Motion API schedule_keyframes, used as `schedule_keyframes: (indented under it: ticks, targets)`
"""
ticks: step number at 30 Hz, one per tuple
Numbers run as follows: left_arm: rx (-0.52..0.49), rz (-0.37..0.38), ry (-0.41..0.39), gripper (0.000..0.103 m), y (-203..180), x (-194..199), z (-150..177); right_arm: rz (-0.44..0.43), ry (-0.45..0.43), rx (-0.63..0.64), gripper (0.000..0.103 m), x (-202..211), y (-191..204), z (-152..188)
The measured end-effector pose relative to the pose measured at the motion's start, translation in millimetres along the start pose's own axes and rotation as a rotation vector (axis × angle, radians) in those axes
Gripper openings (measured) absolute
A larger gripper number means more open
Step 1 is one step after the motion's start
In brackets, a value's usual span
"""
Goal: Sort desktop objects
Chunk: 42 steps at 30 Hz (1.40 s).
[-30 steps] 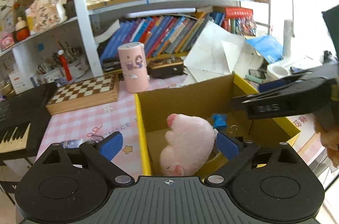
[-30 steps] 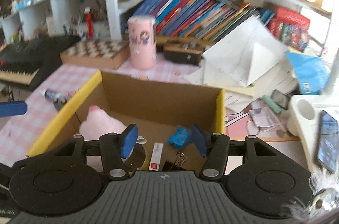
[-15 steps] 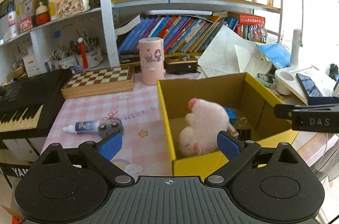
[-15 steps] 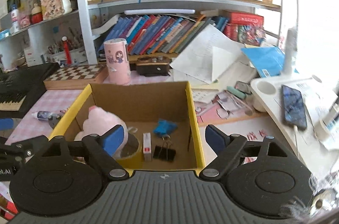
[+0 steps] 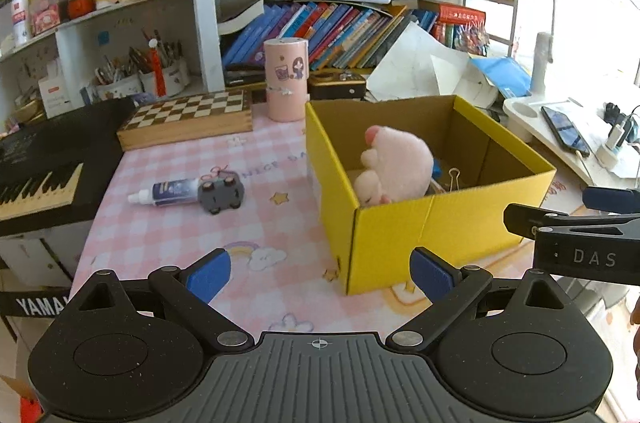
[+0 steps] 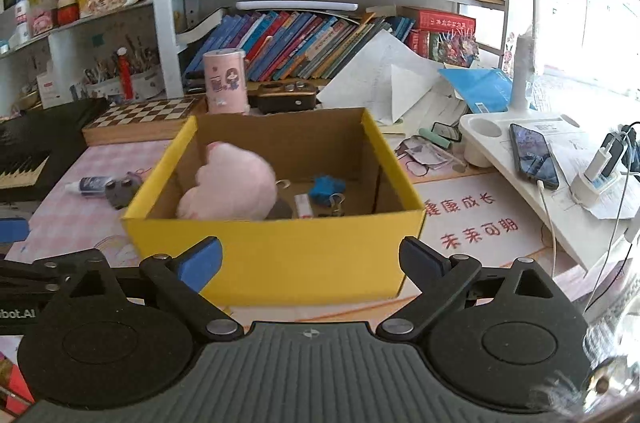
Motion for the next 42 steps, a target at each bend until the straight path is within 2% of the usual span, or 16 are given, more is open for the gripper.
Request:
schedule_keyframes:
  ticks: [11,23,42]
  targets:
    - [-0.006,0.015,0.039,0.098,37,17,33,0.021,0.033,-0.028,0.098,22,44,32]
    - [-0.029,0.037,0.085,0.098,61,28,63,0.024,0.078,-0.061,0.099,35,80,64]
    - [0.043,-0.052,0.134,0.098,118,36,91,-0.091,0.142,-0.003,0.099,20,140,80]
Point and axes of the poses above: each gripper's, at about its wrist camera, not at the fingertips, and x roughly against the way its jaws point, y to its left, z to its underside, the point moved 8 cm from there along -x, roughly the way its jaws point, and after that the axes turned 14 degrees about -z, right-handed, at the moved point
